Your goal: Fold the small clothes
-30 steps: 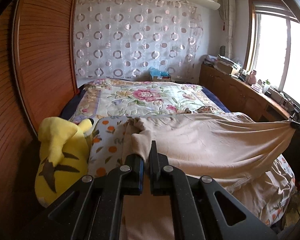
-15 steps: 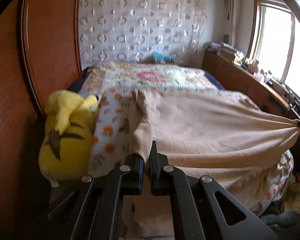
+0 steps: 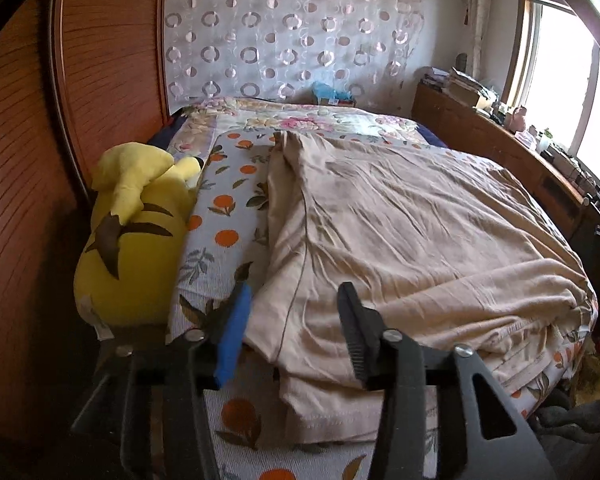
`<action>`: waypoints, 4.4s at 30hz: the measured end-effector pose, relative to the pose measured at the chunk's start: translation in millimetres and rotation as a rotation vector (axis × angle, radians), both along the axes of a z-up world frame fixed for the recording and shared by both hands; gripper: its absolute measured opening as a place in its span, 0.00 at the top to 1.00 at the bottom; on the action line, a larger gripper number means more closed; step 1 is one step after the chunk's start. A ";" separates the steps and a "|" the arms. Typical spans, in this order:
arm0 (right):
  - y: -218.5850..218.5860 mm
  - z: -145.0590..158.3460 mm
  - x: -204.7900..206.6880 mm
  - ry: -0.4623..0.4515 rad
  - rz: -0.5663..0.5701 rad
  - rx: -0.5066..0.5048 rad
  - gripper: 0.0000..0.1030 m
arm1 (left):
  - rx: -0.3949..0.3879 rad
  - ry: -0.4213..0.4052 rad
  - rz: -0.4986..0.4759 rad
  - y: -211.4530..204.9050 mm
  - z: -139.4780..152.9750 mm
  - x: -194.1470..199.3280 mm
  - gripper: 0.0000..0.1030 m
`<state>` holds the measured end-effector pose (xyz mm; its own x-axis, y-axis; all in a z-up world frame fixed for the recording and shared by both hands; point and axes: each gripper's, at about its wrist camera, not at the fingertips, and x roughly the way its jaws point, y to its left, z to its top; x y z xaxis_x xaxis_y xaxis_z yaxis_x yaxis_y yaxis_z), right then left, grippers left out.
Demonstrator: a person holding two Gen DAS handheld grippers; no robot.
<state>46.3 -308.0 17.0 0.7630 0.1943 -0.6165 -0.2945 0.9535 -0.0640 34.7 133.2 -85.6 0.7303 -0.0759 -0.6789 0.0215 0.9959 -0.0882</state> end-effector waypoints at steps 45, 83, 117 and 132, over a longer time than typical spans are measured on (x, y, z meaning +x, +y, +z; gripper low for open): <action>32.3 -69.4 37.2 0.085 0.053 -0.024 0.38 | -0.034 0.056 0.057 -6.0 -33.7 -18.0 0.31; 30.1 -68.7 35.9 0.086 0.056 -0.021 0.37 | -0.148 -0.264 -0.175 -73.5 68.9 1.3 0.97; 2.5 -35.4 0.4 -0.032 0.046 0.074 0.37 | -0.052 -0.229 -0.551 -249.5 97.0 39.3 0.35; 47.2 -58.5 18.5 0.064 0.210 0.038 0.47 | -0.038 -0.136 -0.344 -172.6 32.7 35.4 0.27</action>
<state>64.8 -260.7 -41.5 0.6633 0.3683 -0.6515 -0.4889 0.8723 -0.0046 70.1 -39.4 -53.0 0.7410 -0.3558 -0.5695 0.3681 0.9245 -0.0986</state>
